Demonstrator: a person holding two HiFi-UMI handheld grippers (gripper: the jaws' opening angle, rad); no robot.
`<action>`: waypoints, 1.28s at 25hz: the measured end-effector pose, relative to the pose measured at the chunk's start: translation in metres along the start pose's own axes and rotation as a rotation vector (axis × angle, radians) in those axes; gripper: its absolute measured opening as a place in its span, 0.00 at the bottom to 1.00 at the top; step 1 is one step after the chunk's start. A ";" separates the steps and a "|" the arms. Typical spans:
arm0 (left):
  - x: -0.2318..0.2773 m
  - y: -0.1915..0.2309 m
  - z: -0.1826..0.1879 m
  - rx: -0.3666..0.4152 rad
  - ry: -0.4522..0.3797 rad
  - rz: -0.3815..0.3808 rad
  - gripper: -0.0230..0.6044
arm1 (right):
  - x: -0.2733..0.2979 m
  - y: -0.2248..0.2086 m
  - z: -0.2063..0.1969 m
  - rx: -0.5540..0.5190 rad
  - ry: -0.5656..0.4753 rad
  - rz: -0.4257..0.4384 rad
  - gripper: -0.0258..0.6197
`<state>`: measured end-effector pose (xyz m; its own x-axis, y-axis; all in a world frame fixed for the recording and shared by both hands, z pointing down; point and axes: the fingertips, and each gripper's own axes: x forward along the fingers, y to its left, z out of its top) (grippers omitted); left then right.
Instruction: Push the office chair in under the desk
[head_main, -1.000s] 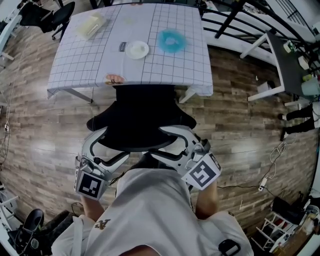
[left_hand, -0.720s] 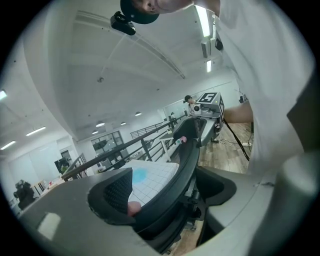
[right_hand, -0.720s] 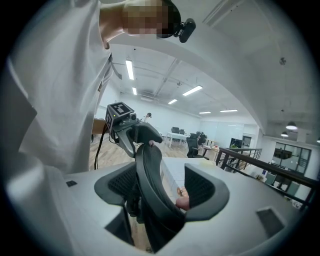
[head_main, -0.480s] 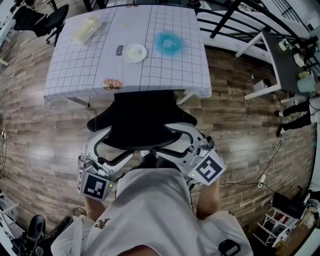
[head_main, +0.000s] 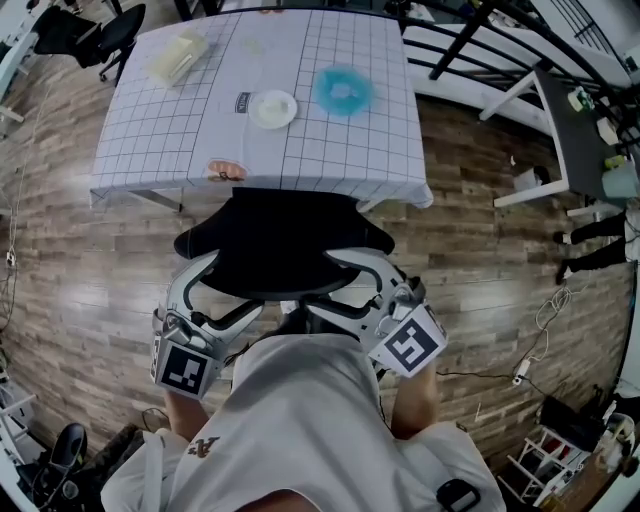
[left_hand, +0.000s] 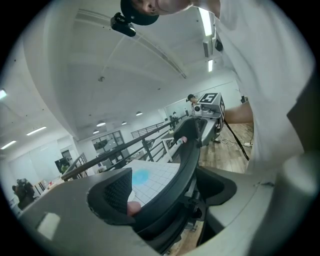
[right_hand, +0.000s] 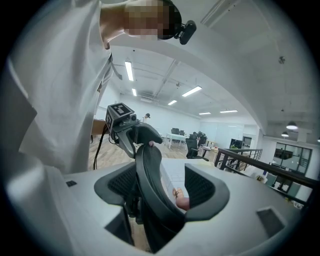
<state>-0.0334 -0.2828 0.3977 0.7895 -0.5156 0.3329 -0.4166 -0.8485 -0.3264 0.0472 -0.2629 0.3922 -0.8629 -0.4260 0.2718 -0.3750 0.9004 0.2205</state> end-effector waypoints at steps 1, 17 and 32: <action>0.002 0.002 0.000 0.000 0.001 0.002 0.68 | 0.000 -0.003 -0.001 -0.002 -0.004 0.000 0.52; 0.041 0.014 0.011 -0.025 0.028 0.035 0.68 | -0.014 -0.043 -0.012 -0.018 -0.032 0.037 0.52; 0.059 0.039 0.009 -0.021 0.012 0.027 0.67 | -0.003 -0.071 -0.018 -0.017 -0.015 0.029 0.52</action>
<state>0.0012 -0.3450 0.3966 0.7725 -0.5395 0.3350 -0.4469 -0.8366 -0.3167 0.0821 -0.3276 0.3922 -0.8784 -0.3980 0.2647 -0.3437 0.9108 0.2290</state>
